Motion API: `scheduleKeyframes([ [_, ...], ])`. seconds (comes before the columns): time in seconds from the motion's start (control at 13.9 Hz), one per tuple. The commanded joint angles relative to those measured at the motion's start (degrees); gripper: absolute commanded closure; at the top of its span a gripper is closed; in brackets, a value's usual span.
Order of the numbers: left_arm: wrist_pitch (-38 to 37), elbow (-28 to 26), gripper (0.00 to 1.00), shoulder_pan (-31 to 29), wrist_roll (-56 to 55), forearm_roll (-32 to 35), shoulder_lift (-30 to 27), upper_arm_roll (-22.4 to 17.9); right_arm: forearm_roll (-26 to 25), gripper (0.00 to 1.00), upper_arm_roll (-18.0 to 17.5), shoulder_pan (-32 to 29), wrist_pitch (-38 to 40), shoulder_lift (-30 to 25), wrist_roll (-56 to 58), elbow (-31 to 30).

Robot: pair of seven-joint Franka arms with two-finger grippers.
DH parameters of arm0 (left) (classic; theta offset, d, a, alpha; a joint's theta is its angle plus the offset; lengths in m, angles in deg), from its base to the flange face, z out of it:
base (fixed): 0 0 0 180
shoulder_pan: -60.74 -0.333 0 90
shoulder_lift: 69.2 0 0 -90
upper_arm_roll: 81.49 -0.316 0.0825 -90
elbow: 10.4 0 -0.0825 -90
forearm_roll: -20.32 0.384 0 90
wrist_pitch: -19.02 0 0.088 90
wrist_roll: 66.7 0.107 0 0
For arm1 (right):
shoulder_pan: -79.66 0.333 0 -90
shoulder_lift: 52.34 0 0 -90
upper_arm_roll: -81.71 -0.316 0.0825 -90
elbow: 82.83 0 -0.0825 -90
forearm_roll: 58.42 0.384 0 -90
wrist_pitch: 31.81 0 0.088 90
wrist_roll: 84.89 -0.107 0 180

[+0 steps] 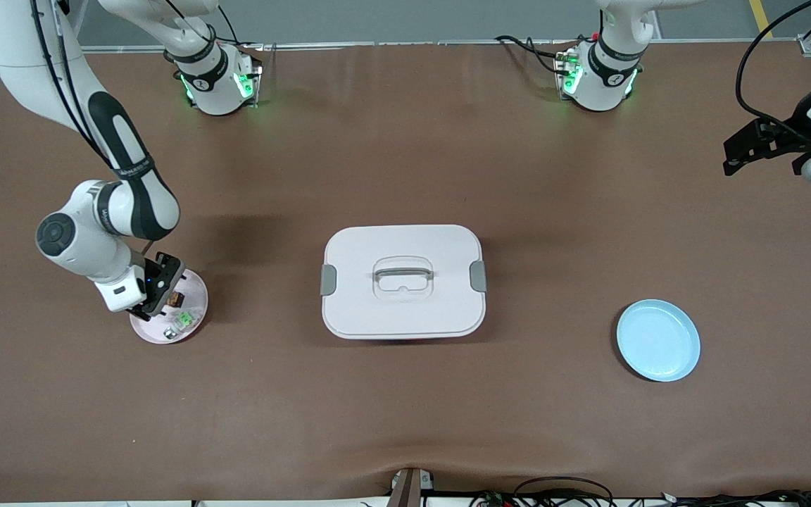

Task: Transfer orange switch to right arm and place
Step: 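Lower the switch onto the white plate and open the right gripper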

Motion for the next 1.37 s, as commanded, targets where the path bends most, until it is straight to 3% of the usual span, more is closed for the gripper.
scheduleKeyframes([
  [0.0,-1.00,0.46,0.00,-0.35,0.76,-0.66,-0.51,-0.06,0.50,0.00,-0.53,-1.02,8.02,-4.24,-8.36,1.57],
  [0.29,-0.91,0.46,0.00,-0.26,0.50,-0.57,-0.43,-0.06,-0.29,0.00,1.75,-1.28,19.26,-5.84,-16.90,8.32],
  [0.65,-1.00,0.54,0.00,-0.35,0.24,-0.57,-0.51,-0.06,-5.83,0.00,1.84,-1.19,31.30,-6.63,-35.60,18.69],
  [1.3,-1.00,0.90,0.00,-0.35,-0.03,-0.48,-0.51,-0.06,-6.18,0.00,2.37,-1.63,50.84,-6.45,-60.14,37.86],
])
